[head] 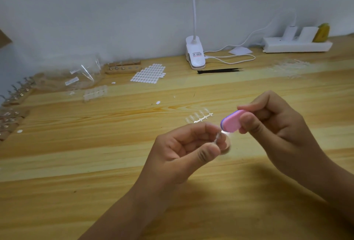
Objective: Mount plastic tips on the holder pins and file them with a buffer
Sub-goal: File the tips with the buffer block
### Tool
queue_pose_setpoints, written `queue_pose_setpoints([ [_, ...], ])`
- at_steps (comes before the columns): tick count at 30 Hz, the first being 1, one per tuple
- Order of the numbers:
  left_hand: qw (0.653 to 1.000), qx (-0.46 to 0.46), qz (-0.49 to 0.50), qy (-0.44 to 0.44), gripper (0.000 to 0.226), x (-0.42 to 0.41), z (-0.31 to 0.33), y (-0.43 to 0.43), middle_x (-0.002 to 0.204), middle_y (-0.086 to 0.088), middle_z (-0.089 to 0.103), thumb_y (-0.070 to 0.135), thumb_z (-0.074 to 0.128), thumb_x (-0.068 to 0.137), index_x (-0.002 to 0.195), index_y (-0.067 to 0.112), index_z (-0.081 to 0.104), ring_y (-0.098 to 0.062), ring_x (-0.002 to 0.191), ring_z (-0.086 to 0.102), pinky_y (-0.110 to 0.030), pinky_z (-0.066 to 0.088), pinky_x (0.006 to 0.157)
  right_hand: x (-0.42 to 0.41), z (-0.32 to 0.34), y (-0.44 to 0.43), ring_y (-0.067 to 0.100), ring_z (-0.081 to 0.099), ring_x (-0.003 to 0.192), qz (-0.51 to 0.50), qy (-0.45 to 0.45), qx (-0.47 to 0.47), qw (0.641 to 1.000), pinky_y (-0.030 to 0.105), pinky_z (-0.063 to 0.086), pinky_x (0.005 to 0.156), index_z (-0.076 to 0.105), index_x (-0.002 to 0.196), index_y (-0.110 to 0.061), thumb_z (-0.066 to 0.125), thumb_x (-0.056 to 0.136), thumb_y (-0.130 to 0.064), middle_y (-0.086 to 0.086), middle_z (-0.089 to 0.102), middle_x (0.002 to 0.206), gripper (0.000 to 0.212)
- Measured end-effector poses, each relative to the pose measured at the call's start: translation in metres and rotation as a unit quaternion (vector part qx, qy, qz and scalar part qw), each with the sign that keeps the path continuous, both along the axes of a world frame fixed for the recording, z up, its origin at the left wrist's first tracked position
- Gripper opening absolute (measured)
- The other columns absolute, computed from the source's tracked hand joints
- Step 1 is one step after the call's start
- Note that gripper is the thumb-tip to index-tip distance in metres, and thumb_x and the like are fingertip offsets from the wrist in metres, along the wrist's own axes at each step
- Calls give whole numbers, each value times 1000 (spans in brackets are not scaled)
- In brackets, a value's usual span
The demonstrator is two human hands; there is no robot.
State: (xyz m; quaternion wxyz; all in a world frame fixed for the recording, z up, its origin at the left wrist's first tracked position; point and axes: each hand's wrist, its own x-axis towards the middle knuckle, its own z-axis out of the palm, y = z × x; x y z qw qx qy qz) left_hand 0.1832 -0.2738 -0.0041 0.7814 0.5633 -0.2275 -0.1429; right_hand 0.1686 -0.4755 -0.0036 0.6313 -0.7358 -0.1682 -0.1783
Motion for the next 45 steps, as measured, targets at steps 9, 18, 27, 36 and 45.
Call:
queue_pose_setpoints([
  [9,1000,0,-6,5,21,0,0,-1,90,-7,73,5,72,80,101,5,72,-18,87,71,-28,55,85,-1,2,1,3,64,74,3,3,-9,1000,14,50,71,57,97,-15,59,99,-35,-10,70,82,20],
  [18,1000,-6,-26,5,21,2,-1,1,94,-5,72,7,72,83,104,5,70,-17,91,70,-28,54,87,-5,7,3,2,62,74,-22,-16,-22,999,12,48,72,56,97,-15,56,97,-42,-7,69,82,27],
  [27,999,-3,0,36,26,6,-6,4,108,-16,72,8,61,88,113,8,71,-23,90,71,-32,55,85,-2,10,-2,7,67,78,14,61,60,996,17,53,80,60,108,-11,57,87,-25,-4,75,84,25],
  [36,999,9,39,30,23,3,-9,2,96,-15,76,4,58,89,105,8,73,-29,89,74,-28,57,80,-3,5,2,11,70,87,61,76,4,995,18,54,80,66,105,-9,66,90,-22,2,74,96,19],
  [45,998,30,51,8,21,-1,-7,-1,95,-14,76,8,61,90,107,7,73,-26,88,75,-26,57,79,-3,3,1,14,70,85,86,48,-23,995,19,55,78,73,102,-25,73,89,-34,-2,73,90,16],
])
